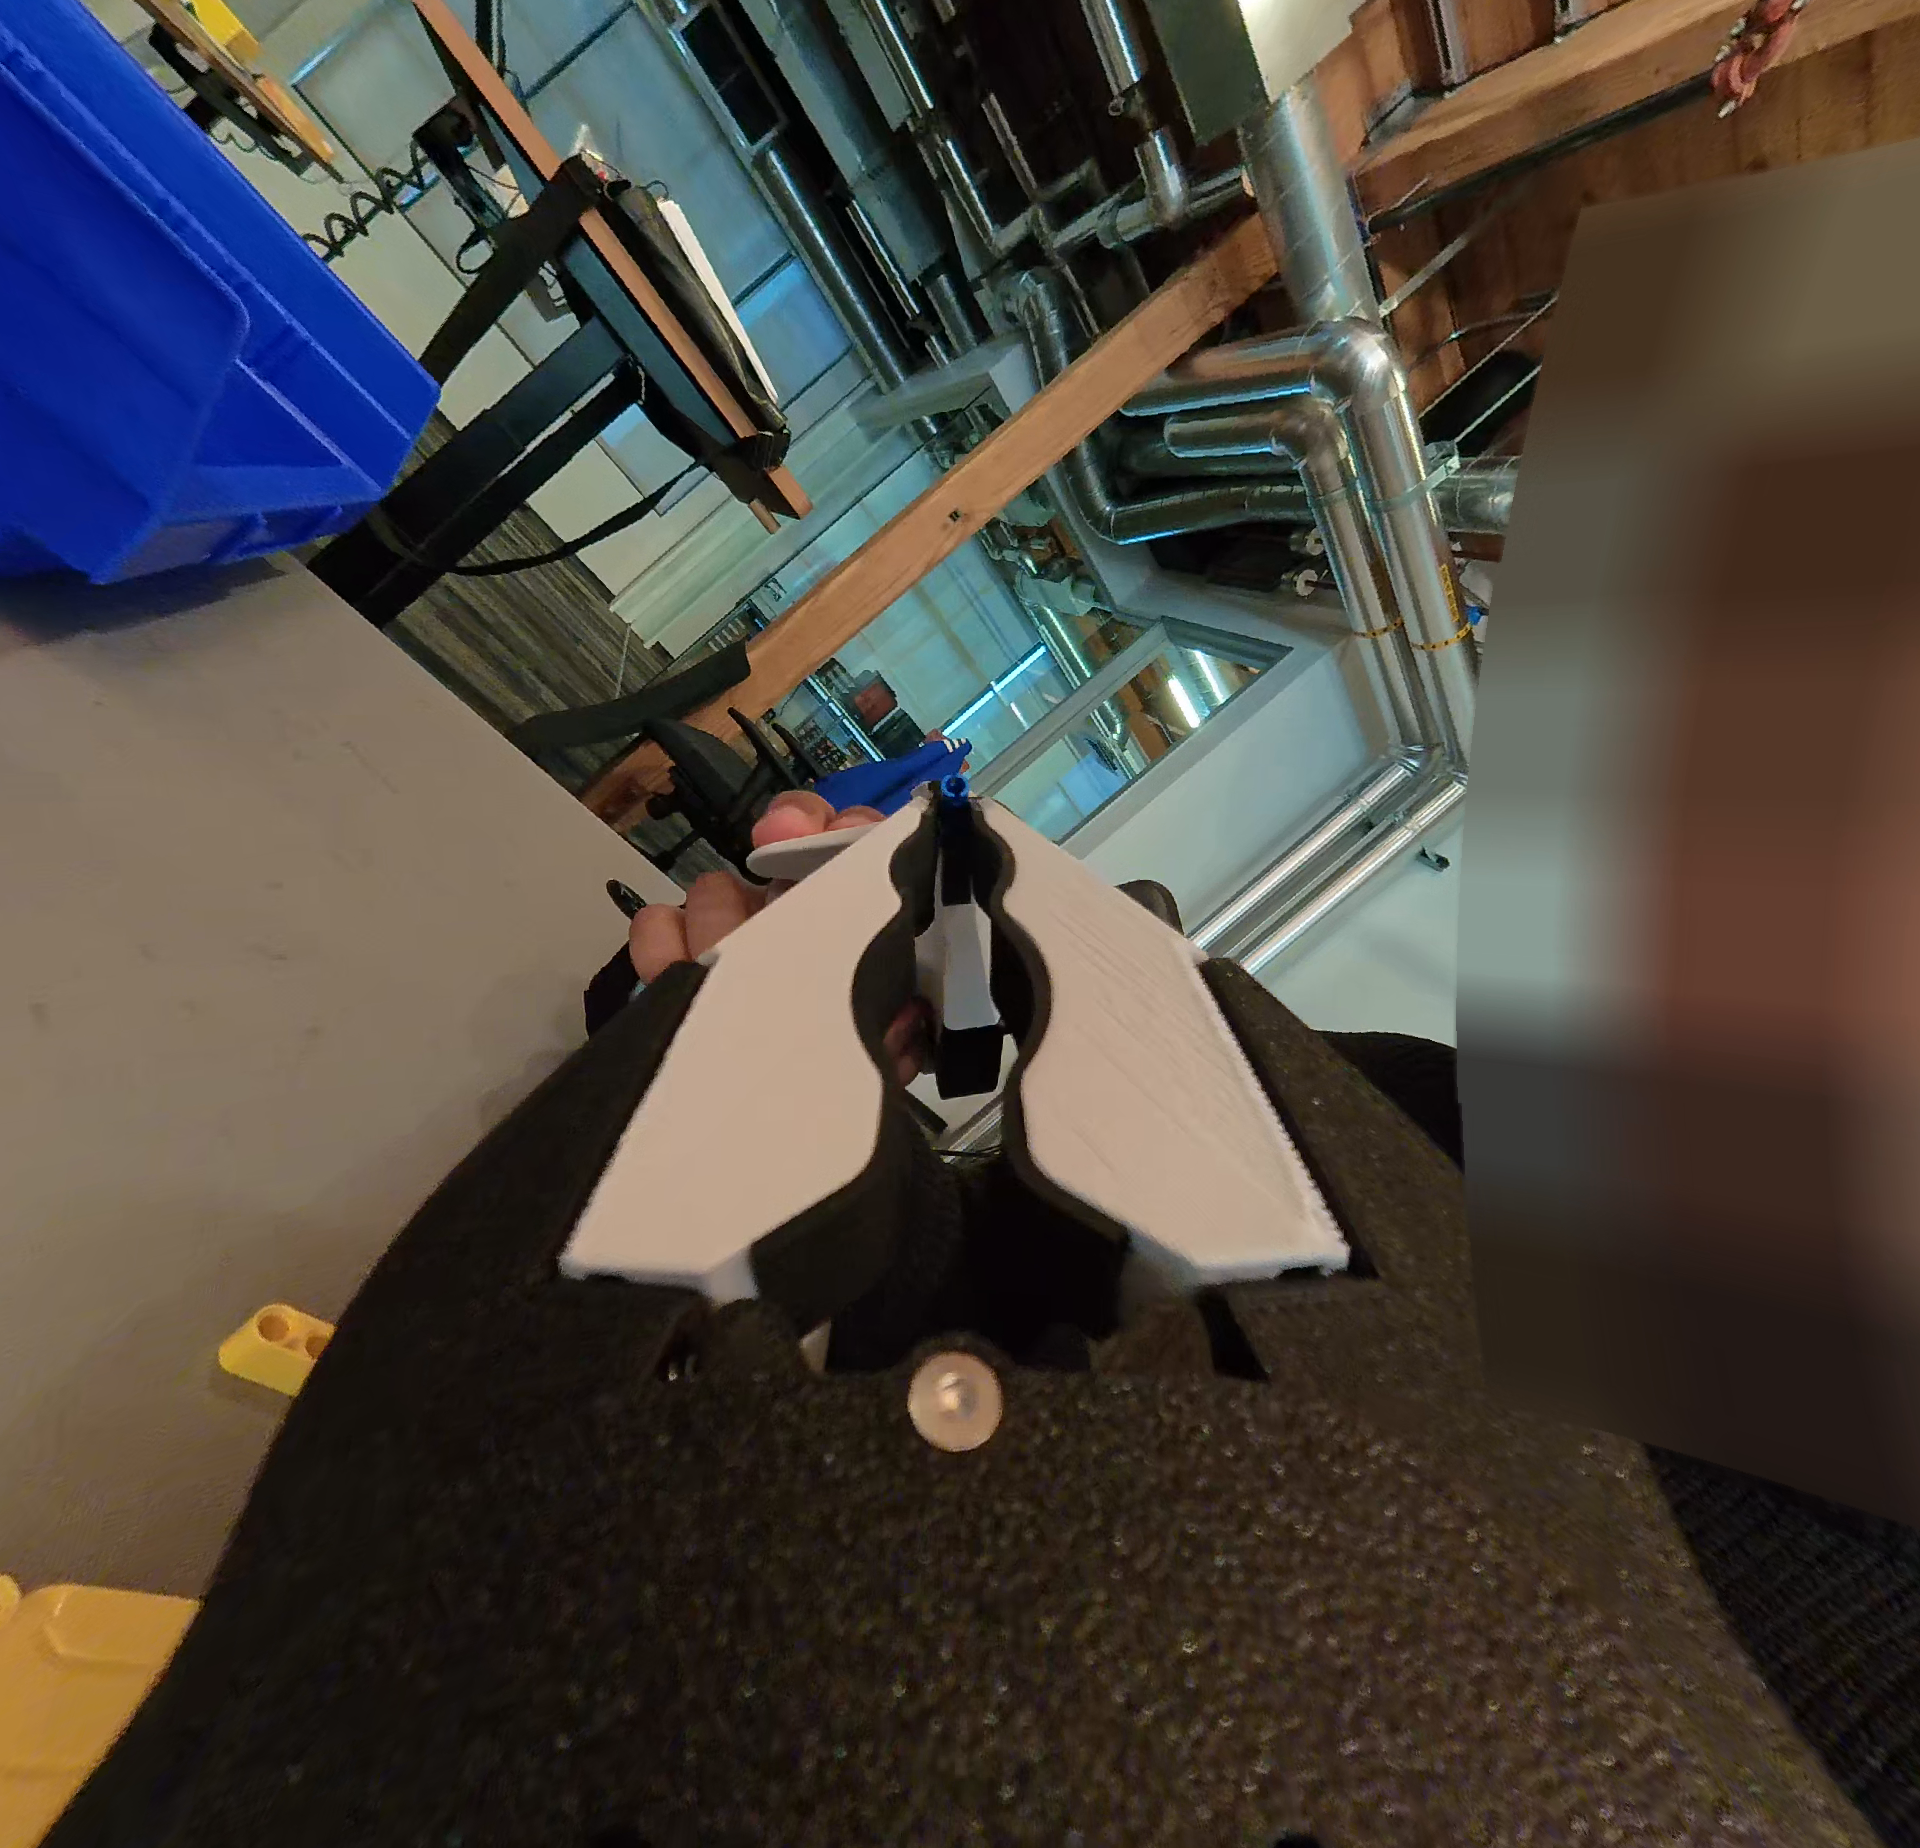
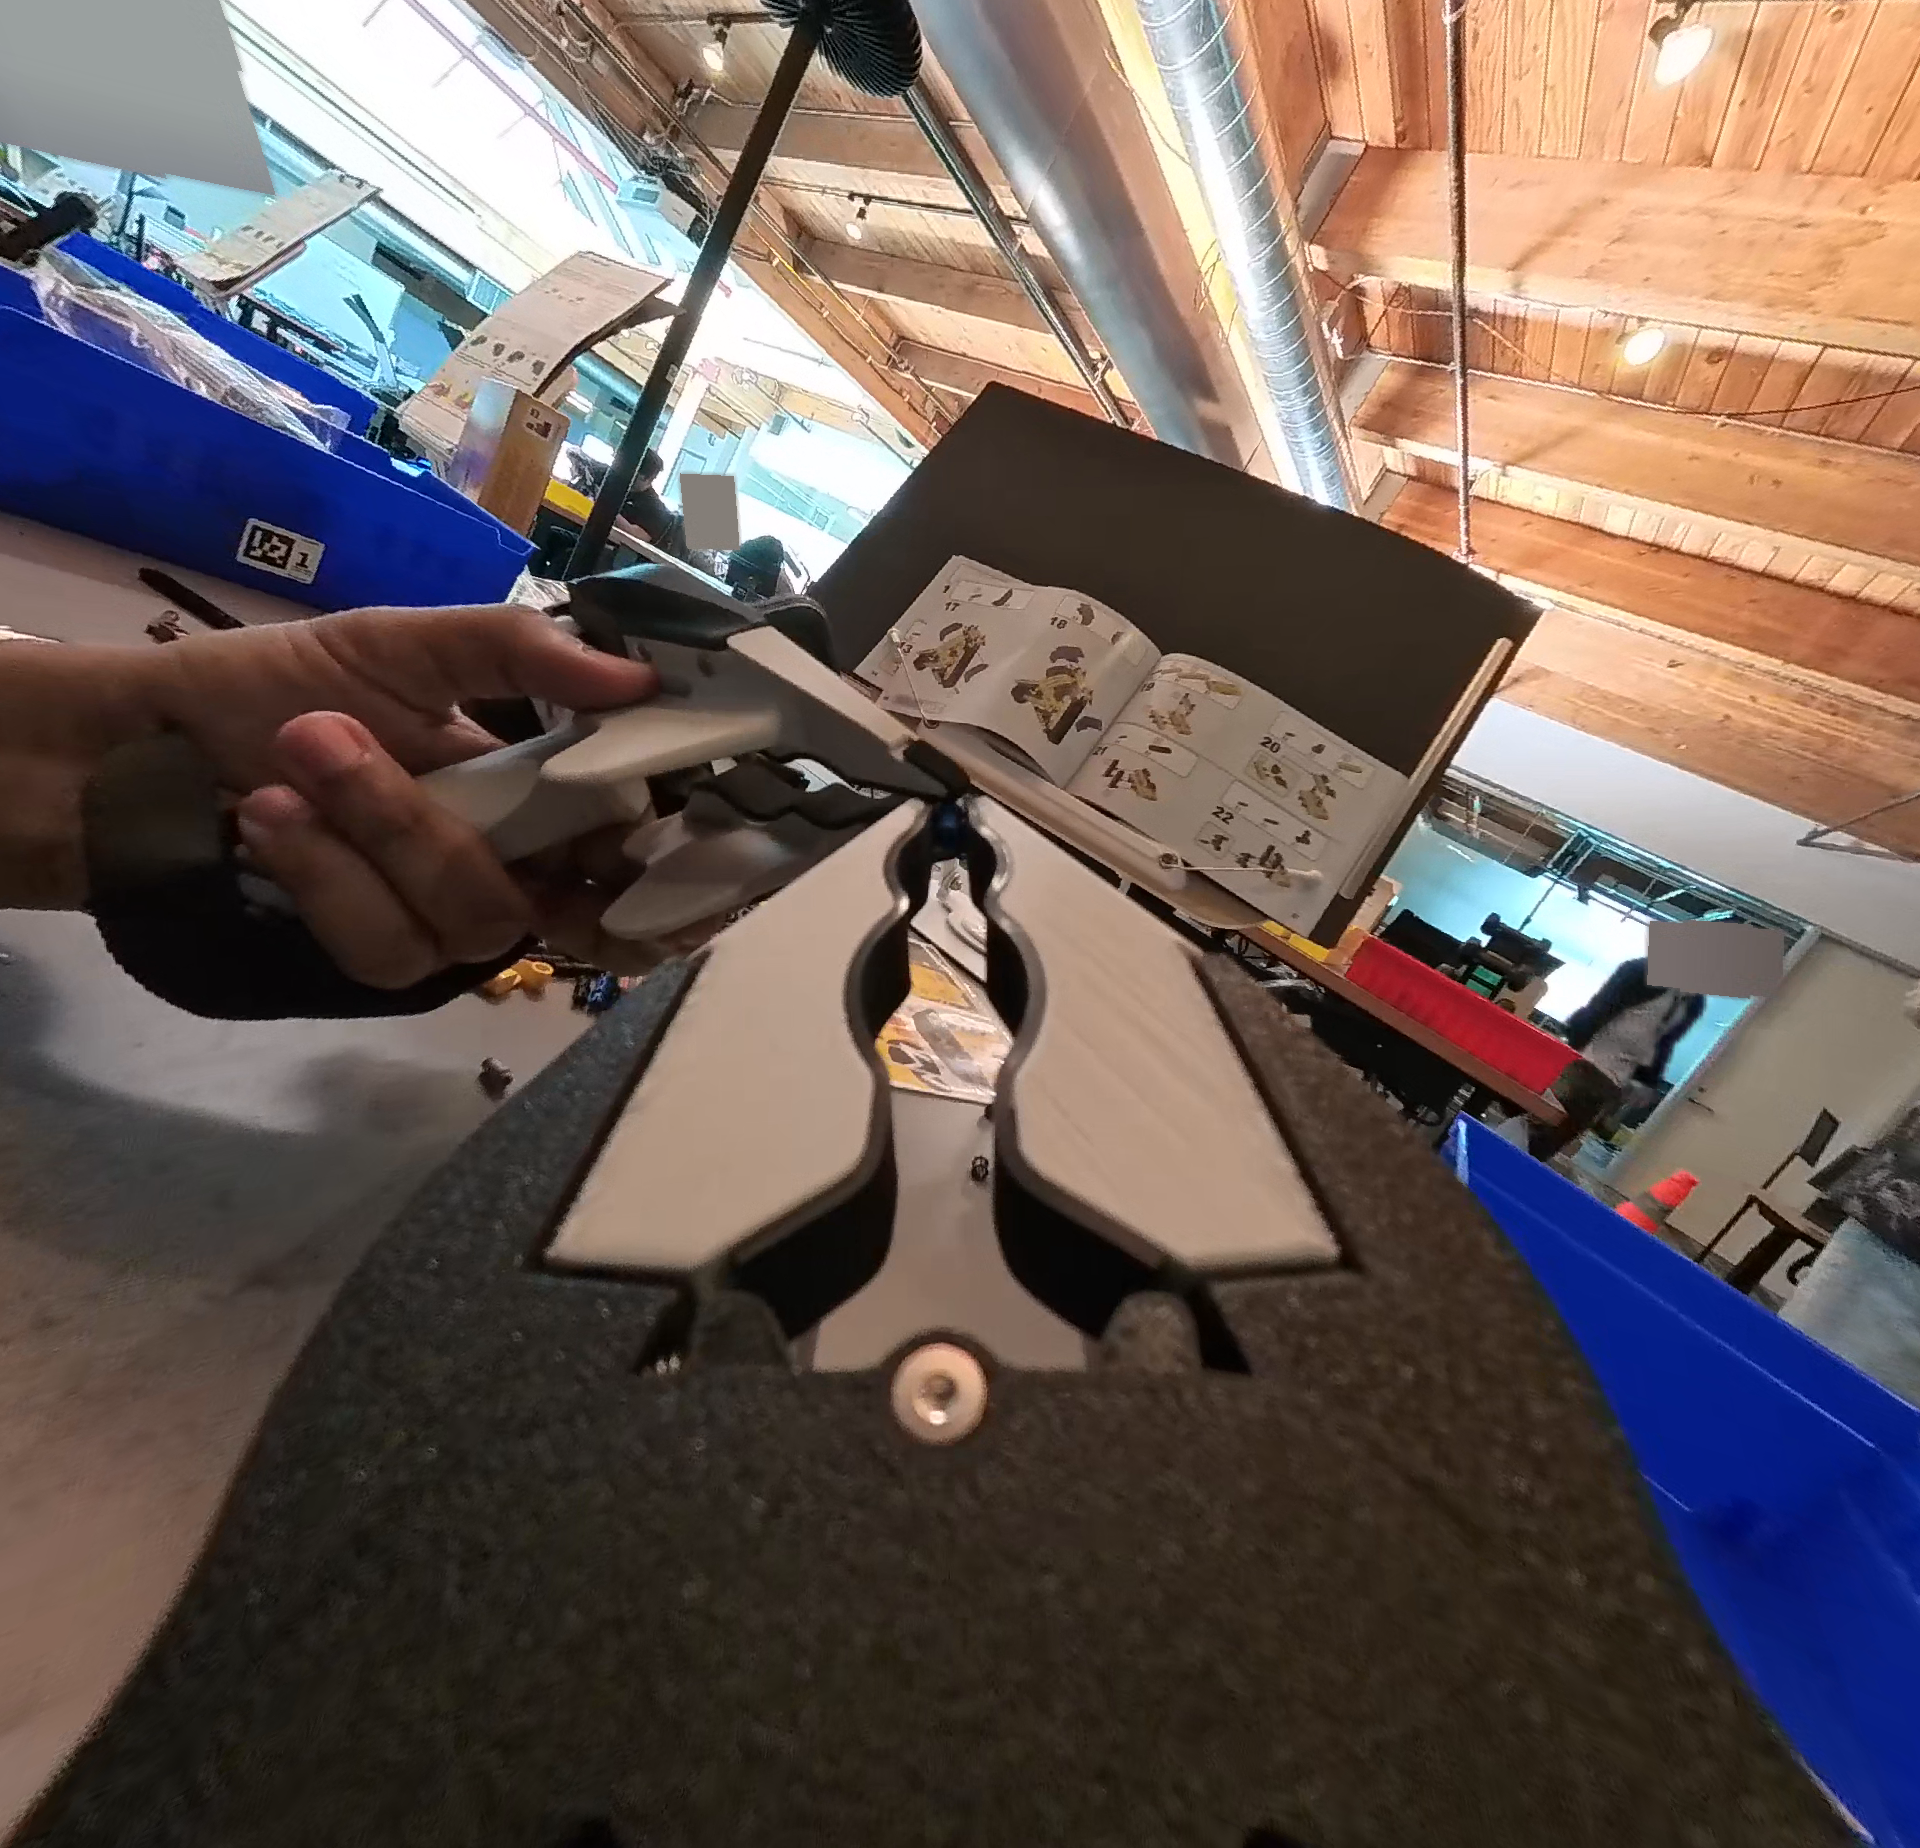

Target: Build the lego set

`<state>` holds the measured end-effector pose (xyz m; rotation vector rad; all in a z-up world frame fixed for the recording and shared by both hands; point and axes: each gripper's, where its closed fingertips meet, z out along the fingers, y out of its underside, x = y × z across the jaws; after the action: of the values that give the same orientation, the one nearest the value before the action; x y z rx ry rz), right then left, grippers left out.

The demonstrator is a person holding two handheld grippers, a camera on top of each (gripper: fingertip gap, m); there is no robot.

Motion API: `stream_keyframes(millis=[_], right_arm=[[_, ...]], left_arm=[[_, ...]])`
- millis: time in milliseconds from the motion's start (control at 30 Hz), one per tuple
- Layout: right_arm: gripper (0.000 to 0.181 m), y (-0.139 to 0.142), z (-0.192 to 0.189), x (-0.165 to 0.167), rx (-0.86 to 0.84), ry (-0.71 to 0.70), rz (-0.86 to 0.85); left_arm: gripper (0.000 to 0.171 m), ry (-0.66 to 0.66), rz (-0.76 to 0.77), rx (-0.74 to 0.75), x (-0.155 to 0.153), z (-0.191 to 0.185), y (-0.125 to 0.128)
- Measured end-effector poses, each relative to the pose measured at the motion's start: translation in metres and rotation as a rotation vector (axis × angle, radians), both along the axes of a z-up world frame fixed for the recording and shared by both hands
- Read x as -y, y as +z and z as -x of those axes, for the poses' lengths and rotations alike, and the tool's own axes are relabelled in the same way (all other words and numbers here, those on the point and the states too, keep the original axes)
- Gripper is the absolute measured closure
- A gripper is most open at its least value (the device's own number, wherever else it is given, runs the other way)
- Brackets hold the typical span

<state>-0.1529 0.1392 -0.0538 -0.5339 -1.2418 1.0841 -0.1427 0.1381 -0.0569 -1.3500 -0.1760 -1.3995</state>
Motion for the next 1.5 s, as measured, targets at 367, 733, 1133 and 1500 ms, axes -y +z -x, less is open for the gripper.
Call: stream_keyframes(millis=[367,733,1133,1500], right_arm=[[0.177,-0.006,0.002,0.000,0.131,0.137,0.153],[0.177,-0.043,0.017,-0.030,0.405,0.056,0.348],[0.176,-0.125,0.007,-0.002,1.273,0.129,-0.118],[0.177,-0.136,0.013,-0.004,1.595,0.110,-0.258]], left_arm=[[0.160,0.104,-0.010,-0.052,-0.002,0.012,0.000],[0.171,0.378,0.277,-0.592,0.039,0.021,-0.054],[0.171,0.672,0.380,-0.660,0.130,0.087,-0.079],[0.171,0.652,0.308,-0.339,0.147,0.114,-0.076]])
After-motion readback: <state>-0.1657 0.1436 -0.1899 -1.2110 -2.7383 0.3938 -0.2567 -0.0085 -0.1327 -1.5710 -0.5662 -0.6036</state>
